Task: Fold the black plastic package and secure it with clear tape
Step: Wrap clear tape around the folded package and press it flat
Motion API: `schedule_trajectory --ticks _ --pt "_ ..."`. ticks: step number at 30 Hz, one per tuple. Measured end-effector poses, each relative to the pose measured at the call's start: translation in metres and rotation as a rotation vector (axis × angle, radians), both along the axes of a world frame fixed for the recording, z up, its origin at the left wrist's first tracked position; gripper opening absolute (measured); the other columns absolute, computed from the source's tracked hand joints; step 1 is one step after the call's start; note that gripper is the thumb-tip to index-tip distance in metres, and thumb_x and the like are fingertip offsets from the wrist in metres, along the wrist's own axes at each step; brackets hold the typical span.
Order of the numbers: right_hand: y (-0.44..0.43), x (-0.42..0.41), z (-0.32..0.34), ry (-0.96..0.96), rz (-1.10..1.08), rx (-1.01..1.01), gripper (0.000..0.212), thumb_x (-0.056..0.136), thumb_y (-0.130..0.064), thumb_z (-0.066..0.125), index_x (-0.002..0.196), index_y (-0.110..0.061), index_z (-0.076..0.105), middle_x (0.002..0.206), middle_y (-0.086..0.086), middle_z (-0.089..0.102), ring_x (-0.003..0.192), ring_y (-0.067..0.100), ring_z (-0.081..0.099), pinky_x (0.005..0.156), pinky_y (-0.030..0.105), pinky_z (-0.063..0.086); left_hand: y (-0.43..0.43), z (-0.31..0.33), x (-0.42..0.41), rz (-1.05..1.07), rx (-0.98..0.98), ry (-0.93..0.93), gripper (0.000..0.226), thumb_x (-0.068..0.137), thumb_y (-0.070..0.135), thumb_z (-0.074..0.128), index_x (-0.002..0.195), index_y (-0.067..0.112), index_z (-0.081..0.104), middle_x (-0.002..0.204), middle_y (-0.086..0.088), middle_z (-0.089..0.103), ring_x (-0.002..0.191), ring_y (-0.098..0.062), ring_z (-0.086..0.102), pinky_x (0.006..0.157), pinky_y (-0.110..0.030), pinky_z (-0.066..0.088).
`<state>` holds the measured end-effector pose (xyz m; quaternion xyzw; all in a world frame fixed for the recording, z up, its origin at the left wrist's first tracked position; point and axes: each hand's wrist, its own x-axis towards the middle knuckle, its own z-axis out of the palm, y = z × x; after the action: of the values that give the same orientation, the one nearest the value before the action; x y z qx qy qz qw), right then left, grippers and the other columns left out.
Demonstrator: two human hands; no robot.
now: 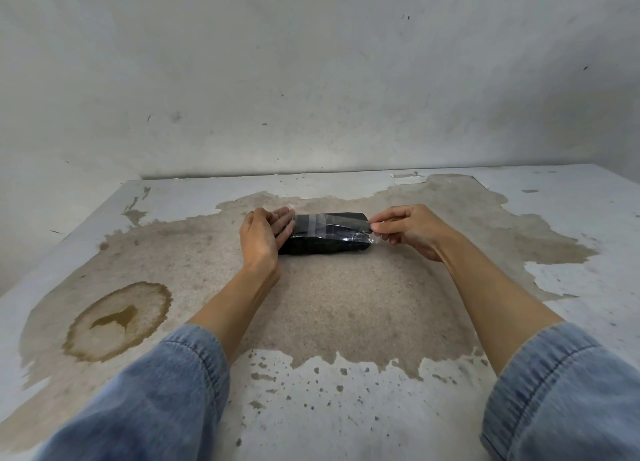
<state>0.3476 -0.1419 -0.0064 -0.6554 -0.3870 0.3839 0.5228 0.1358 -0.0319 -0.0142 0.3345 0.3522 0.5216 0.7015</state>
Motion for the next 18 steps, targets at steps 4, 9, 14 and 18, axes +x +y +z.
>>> schedule_trajectory --ticks 4,9,14,18 --pt "0.0020 -0.0011 0.0022 -0.021 0.027 -0.032 0.012 0.076 0.002 0.072 0.079 -0.007 0.065 0.075 0.008 0.063 0.063 0.014 0.054 0.051 0.021 0.044 -0.0004 -0.0002 0.0006 0.004 -0.010 -0.006 0.022 0.093 0.003 0.031 0.101 0.000 0.050 0.102 -0.016 0.068 0.091 -0.022 0.071 0.073 -0.026 0.060" --pt "0.0016 -0.0021 0.0009 -0.048 -0.001 0.063 0.018 0.076 0.001 0.072 0.072 -0.012 0.062 0.074 0.000 0.063 0.066 0.009 0.054 0.055 0.021 0.041 0.0006 -0.0008 0.0010 0.001 -0.011 -0.014 0.022 0.092 0.003 0.031 0.102 0.001 0.051 0.104 -0.018 0.068 0.091 -0.023 0.071 0.073 -0.026 0.059" --pt "0.0015 -0.0044 -0.0003 -0.014 -0.035 0.181 0.015 0.075 0.003 0.071 0.071 -0.010 0.064 0.086 0.004 0.069 0.074 0.010 0.057 0.061 0.022 0.040 0.0008 -0.0012 0.0007 -0.009 -0.005 -0.002 0.026 0.092 0.003 0.030 0.106 -0.001 0.052 0.104 -0.018 0.068 0.091 -0.022 0.071 0.072 -0.025 0.059" --pt "0.0033 -0.0035 0.0048 0.117 0.001 0.164 0.018 0.079 0.003 0.068 0.086 -0.008 0.057 0.095 0.018 0.067 0.075 0.021 0.064 0.059 0.025 0.048 0.0012 -0.0008 0.0004 -0.010 -0.011 -0.009 0.027 0.091 0.003 0.030 0.106 -0.002 0.052 0.101 -0.016 0.069 0.087 -0.021 0.072 0.067 -0.023 0.058"
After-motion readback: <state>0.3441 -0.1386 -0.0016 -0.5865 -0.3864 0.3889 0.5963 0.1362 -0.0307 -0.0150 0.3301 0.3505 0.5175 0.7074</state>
